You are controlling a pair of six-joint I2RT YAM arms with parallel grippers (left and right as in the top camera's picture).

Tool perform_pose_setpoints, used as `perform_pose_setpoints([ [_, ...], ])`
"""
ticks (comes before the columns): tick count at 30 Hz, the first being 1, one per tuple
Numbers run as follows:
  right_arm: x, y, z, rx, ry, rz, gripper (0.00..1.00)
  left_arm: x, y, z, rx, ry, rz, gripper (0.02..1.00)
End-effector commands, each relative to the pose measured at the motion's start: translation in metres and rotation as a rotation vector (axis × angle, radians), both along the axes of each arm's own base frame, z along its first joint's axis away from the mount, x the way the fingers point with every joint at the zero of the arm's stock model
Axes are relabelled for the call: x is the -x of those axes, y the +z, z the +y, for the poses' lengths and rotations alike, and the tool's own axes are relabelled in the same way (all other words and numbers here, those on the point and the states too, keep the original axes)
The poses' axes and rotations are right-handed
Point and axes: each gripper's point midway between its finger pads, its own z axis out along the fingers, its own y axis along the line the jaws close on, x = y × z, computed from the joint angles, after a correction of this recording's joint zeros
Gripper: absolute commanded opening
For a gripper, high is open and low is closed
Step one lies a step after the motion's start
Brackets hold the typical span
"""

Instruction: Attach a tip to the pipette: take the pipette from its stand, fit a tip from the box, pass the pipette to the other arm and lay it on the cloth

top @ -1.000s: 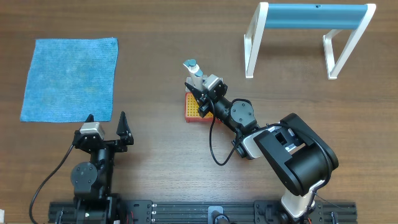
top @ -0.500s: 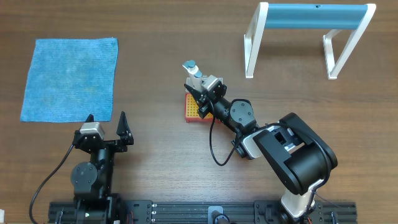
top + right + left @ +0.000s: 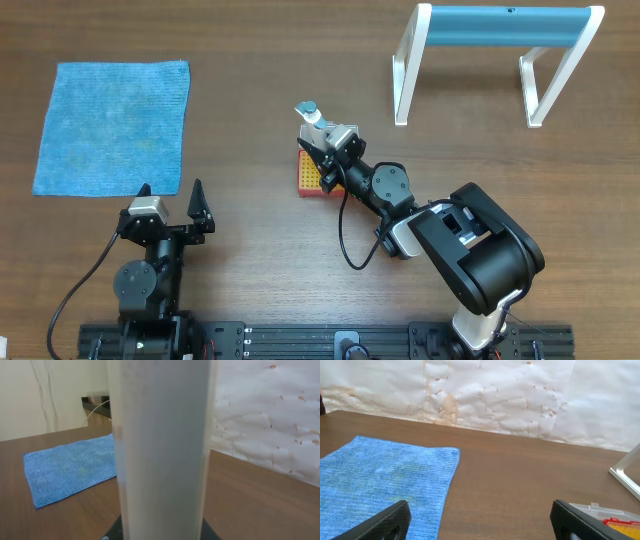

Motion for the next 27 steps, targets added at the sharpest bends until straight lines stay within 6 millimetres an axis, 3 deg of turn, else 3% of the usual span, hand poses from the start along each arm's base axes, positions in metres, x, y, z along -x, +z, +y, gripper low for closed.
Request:
perform_pose_setpoints([
  [1, 0.015, -0.056, -0.007, 0.071, 0.015, 0.151, 0.075, 0.000, -0.001, 0.001, -0.010, 0.004, 0.002, 0.906],
  [6, 0.018, -0.093, -0.009, 0.112, 0.015, 0.217, 0.077, 0.000, -0.001, 0.001, -0.010, 0.004, 0.002, 0.906],
  [27, 0.037, -0.103, -0.024, 0.139, 0.006, 0.264, 0.077, 0.000, -0.001, 0.001, -0.010, 0.004, 0.002, 0.906],
])
